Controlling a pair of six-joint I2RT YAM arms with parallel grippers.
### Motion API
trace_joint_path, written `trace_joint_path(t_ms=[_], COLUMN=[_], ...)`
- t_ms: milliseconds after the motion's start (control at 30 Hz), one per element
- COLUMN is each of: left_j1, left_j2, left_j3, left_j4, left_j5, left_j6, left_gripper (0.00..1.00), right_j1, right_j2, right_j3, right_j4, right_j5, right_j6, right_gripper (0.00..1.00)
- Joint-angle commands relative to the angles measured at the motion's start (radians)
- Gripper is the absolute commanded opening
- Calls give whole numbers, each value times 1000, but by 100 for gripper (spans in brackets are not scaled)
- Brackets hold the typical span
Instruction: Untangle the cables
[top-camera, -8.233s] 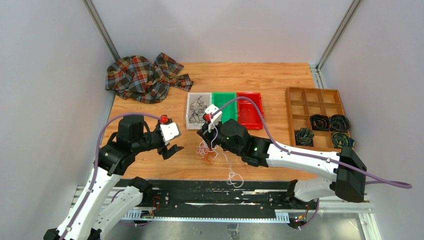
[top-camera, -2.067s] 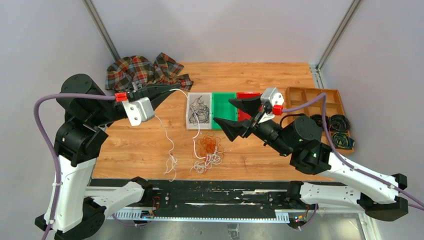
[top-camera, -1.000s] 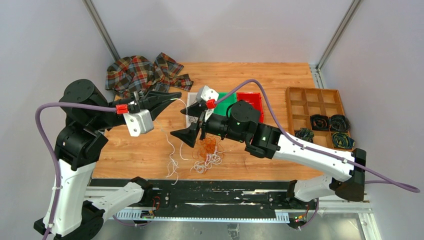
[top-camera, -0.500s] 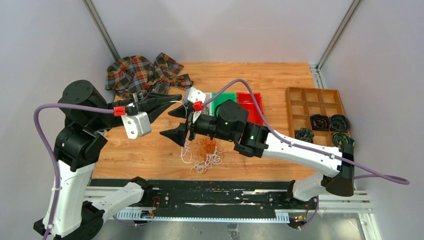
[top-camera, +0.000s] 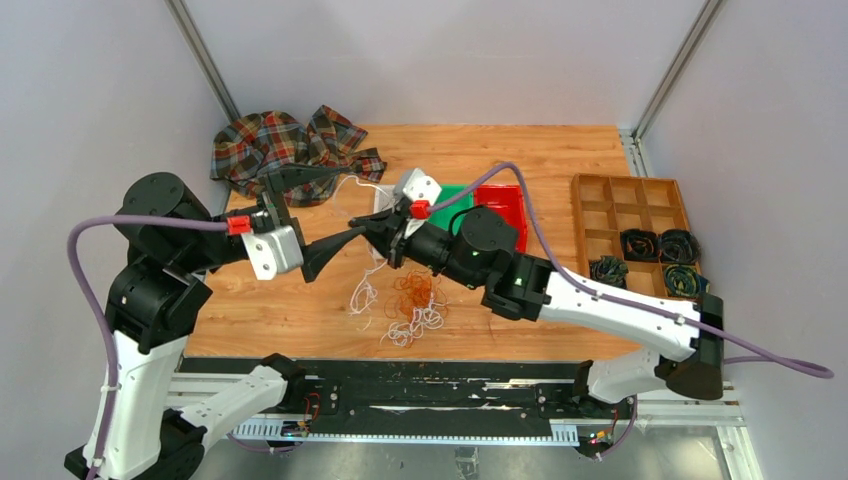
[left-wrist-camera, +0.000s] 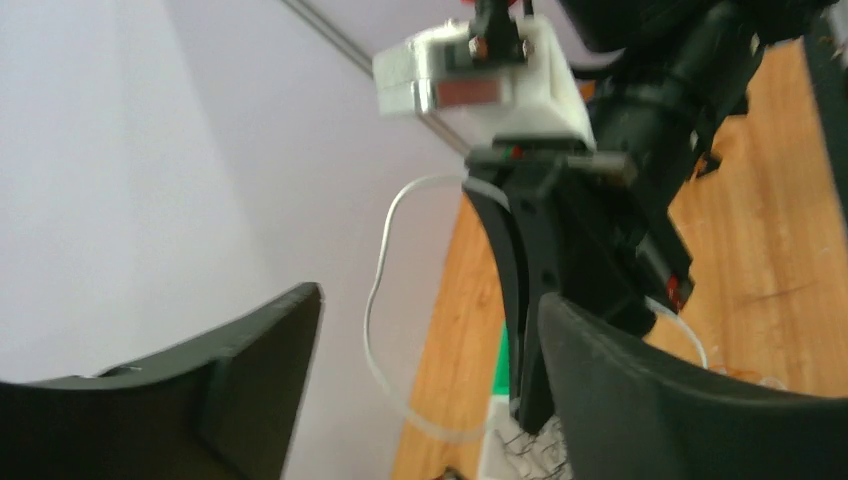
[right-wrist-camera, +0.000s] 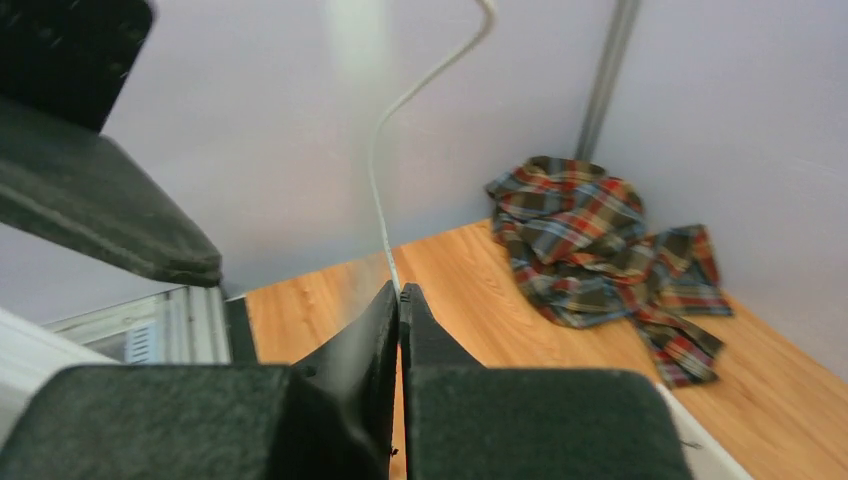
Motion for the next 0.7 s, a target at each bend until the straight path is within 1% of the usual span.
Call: trace_joint_path(t_ms=[0, 67, 100, 200, 300, 400, 500, 667], left_j1=[-5, -4, -4, -4, -4, -4, -4, -4], left_j2=[-25, -30, -32, -37, -56, -73, -76, -89], left_j3=[-23, -23, -25, -35, -67, -97, -107, -136], left_j4=[6, 6, 6, 6, 5, 6, 4, 4], left_j5=[-104, -137, -151, -190, -198, -198, -209, -231], left_j6=[48, 65, 75, 84, 84, 82, 55, 12], left_gripper=[91, 100, 98, 98, 98, 98, 98, 98], right_j1=[-78, -160, -209, -336, -404, -480, -565, -671], right_j2=[-129, -191, -218, -293, -328, -325, -299, -244], right_j3=[-31, -52, -60, -89, -111, -128, -145, -162], right_j4=[-51, -94, -116, -158, -190, -224, -237, -217], right_j5=[146, 145, 142, 145, 221, 262, 260, 269], right_j6=[-54, -4, 25, 80, 50, 29, 20, 21], right_gripper=[1, 1, 1, 1, 1, 1, 1, 1])
